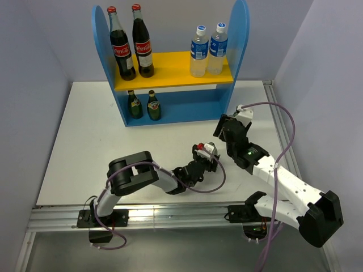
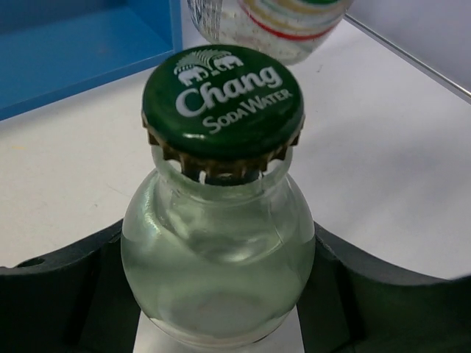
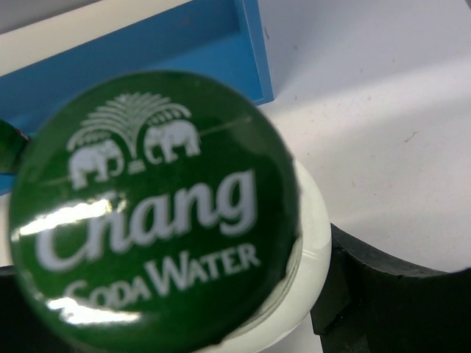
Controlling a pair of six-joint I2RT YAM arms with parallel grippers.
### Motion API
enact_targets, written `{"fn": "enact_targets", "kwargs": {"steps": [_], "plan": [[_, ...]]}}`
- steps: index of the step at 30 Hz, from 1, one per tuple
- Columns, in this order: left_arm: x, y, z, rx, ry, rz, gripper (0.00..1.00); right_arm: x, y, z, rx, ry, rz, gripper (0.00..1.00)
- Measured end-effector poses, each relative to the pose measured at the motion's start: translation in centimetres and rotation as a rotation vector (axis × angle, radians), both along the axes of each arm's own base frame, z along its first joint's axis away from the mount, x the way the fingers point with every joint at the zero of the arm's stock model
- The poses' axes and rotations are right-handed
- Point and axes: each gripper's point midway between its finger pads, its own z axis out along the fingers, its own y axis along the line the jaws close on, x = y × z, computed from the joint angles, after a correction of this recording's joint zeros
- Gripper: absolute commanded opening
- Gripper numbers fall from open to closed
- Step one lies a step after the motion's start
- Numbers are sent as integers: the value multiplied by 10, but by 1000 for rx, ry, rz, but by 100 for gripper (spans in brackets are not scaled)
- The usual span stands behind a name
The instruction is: Place and organize the beverage onto the shelf
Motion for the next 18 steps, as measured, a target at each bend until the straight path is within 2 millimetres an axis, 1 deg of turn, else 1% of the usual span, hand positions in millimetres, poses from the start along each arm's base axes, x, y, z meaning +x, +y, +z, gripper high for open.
{"fn": "enact_targets", "kwargs": {"steps": [3,5,7,9,13,16,18], "plan": [[6,6,0,0,-1,18,0,5,5,-10,-1,22,4,0],[7,14,0,3,1,27,0,10,8,-19,-6,41,5,0],[9,29,-1,20,6,45,0,16,14,-31,-13,67,12,0],[13,49,-2,43,13,77,0,23,20,-45,-26,99,19,0],[20,86,-2,78,25,143,0,44,34,-68,-43,149,29,0],[22,111,-3,99,35,188,0,64,42,-75,-39,156,24,0],[21,124,-3,106,42,205,0,83,47,-74,-31,151,14,0]]}}
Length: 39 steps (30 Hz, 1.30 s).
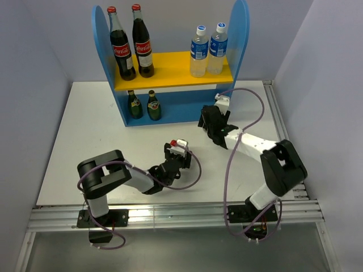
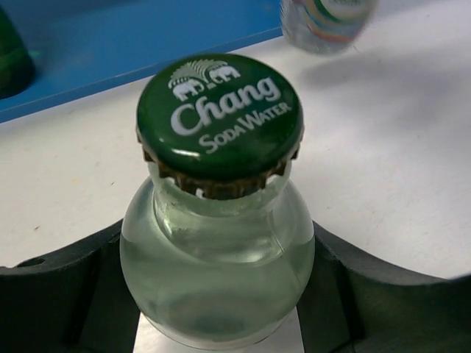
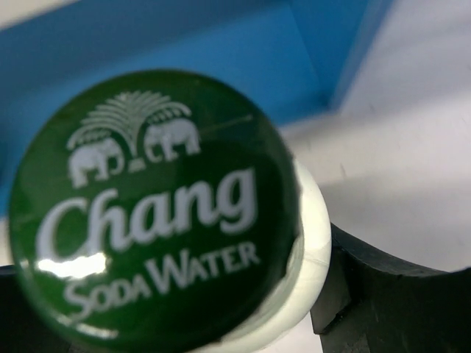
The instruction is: Place and organize the beverage onto the shelf
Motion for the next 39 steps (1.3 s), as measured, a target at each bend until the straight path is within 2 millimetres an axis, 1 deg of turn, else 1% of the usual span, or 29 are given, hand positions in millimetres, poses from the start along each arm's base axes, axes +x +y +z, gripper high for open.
{"fn": "enact_targets", "kwargs": {"steps": [2,5,8,13,16,20,22,26,28,33,35,37,39], "plan": [[-3,10,0,6,3,13,0,21,5,2,10,-17,-11,0],[-6,19,-1,8,8,18,0,49,11,5,17,-41,-24,0],[-9,27,-1,3,13,26,0,72,17,6,13,-58,-31,0],[-14,42,-2,-9,22,36,0,99,16,-2,-4,-75,-85,0],[-15,49,-2,-20,26,45,0,117,12,0,-4,-91,-115,0],[-15,54,-2,-22,26,55,0,134,11,0,-7,-106,-129,0],[-15,56,-2,-23,26,58,0,137,10,1,-8,-107,-134,0],[-15,57,-2,-25,25,61,0,136,11,-1,-7,-101,-128,0],[-15,58,-2,-25,25,61,0,133,11,-8,-8,-85,-122,0],[-14,58,-2,-30,23,63,0,116,5,-35,-32,-15,-123,0],[-14,58,-1,-31,23,64,0,110,2,-43,-45,10,-123,0],[-14,58,-1,-34,22,64,0,108,1,-45,-55,21,-121,0],[-14,59,-1,-35,22,64,0,110,1,-41,-59,13,-120,0]]}}
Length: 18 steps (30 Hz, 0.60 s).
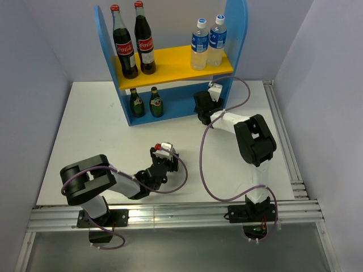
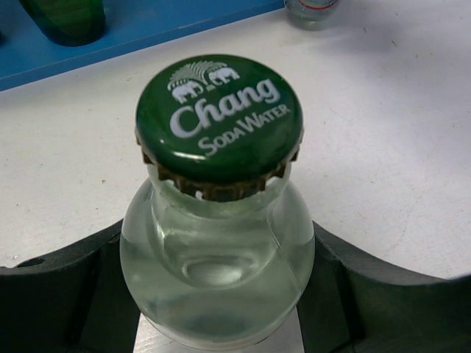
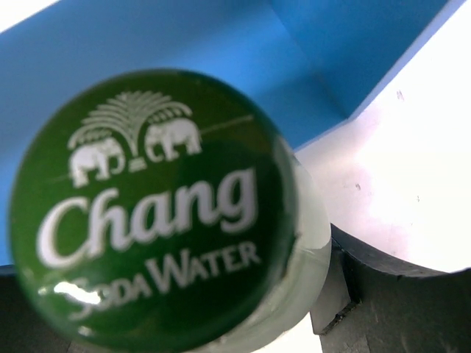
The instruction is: Place and organize the beverage onto the shelf
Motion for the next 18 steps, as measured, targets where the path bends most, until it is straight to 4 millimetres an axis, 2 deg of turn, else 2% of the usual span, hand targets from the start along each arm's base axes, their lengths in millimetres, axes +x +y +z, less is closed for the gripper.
{"fn": "enact_targets", "kwargs": {"steps": [4,8,18], "plan": [[-1,1,-1,-3,1,1,0,6,2,7,-4,-16,4,0],[-1,1,-1,-6,-1,1,0,23,8,14,-10,-42,4,0],[0,2,0,-14,-6,8,0,61,17,5,-24,-54,-41,0]]}}
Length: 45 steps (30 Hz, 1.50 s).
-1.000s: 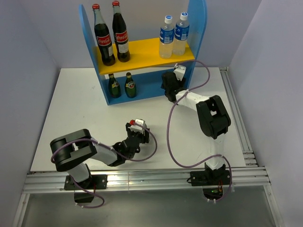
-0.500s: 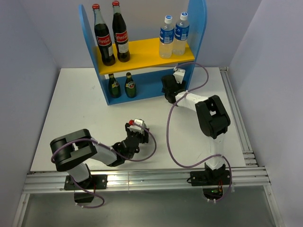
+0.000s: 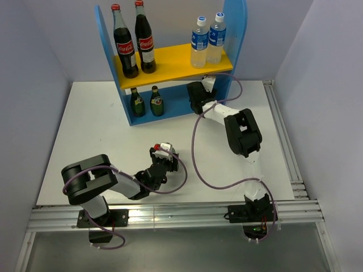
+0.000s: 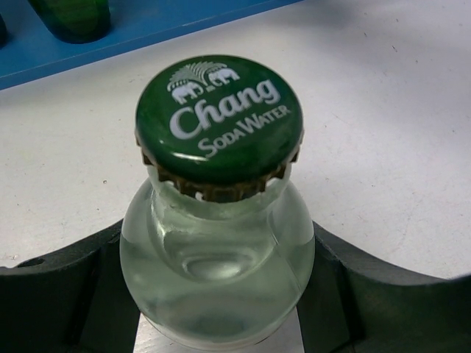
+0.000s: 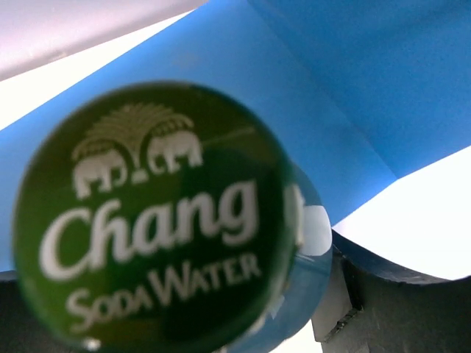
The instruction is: Place and organize the beverage onto the shelf
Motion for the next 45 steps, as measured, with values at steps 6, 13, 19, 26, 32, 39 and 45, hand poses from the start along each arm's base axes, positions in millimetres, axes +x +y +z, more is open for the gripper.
{"fn": "enact_targets", "kwargs": {"steps": [6,13,19,26,32,39,45], "plan": [[0,0,0,1,0,0,0,20,1,2,5,-9,-20,100],[0,0,0,0,1,0,0,19,0,0,-2,-3,-17,100],[0,0,0,0,2,1,0,5,-1,-4,0,7,22,100],[-2,4,1,7,16,3,0,-12,7,10,38,3,118,100],[-4,9,3,10,19,13,0,-22,12,15,65,-2,171,100],[-4,13,8,22,18,24,0,-77,2,49,98,-45,174,100],[23,-2,35,20,1,45,0,-170,10,106,157,-161,210,100]]}}
